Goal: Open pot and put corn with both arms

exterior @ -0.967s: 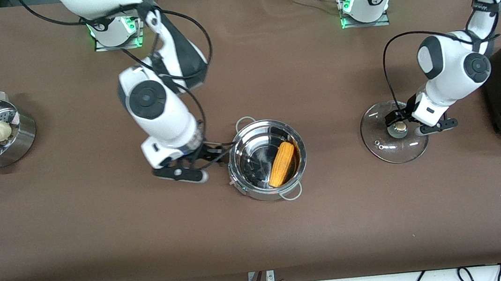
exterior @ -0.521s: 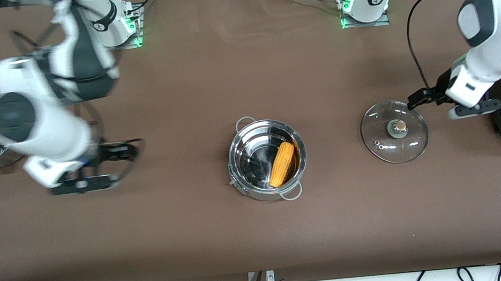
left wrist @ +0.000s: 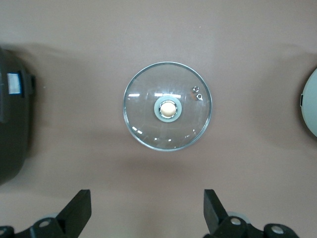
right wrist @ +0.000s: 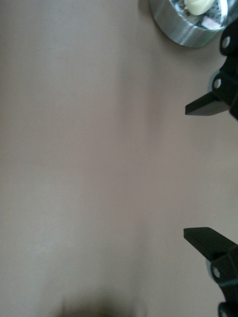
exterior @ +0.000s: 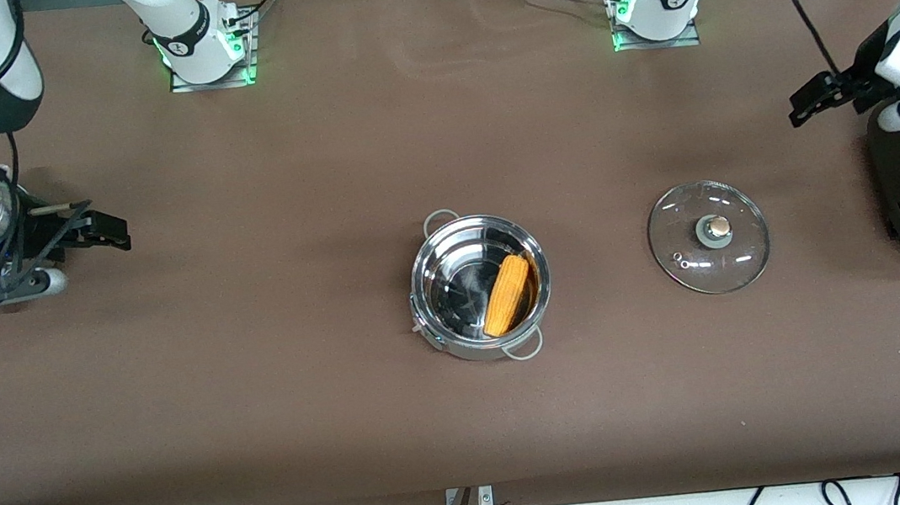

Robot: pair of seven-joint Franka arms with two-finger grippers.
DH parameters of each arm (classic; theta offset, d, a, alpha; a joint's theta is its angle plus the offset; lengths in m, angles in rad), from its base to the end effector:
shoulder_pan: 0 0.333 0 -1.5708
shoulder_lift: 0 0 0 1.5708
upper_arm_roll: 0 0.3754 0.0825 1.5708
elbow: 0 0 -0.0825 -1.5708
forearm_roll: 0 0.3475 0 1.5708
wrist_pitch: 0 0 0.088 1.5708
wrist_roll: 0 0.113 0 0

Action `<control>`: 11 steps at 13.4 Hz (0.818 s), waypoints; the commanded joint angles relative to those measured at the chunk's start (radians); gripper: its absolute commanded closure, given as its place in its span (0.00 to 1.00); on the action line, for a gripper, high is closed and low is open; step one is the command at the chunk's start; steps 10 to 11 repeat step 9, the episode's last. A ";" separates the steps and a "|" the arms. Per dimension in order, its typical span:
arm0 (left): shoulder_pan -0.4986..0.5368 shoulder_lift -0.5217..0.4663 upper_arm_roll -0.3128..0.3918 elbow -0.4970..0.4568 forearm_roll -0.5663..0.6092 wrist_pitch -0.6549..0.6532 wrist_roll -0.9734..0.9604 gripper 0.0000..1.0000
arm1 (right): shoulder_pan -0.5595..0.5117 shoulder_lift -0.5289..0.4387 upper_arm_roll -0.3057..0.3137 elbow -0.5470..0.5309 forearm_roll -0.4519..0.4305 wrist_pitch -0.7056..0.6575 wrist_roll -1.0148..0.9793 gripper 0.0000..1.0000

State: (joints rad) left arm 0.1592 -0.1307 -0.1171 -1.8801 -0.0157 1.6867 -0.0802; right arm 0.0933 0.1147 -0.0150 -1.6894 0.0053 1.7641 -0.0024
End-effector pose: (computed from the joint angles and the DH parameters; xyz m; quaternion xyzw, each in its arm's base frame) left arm 0.4703 0.0144 0.6166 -0.9975 -0.0630 0.0318 0.0004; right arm 0.5637 0.0452 0.5800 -0.9990 -0.0398 0.0200 0.0010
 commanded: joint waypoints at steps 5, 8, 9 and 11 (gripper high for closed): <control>-0.003 0.029 -0.010 0.211 0.025 -0.156 -0.023 0.00 | -0.121 -0.122 0.064 -0.082 -0.011 -0.087 0.001 0.00; -0.004 0.029 -0.009 0.234 0.014 -0.162 -0.015 0.00 | -0.126 -0.121 0.067 -0.079 -0.011 -0.081 0.005 0.00; -0.004 0.031 -0.007 0.245 0.011 -0.168 -0.015 0.00 | -0.126 -0.121 0.067 -0.079 -0.011 -0.081 0.007 0.00; -0.004 0.031 -0.007 0.245 0.011 -0.168 -0.015 0.00 | -0.126 -0.121 0.067 -0.079 -0.011 -0.081 0.007 0.00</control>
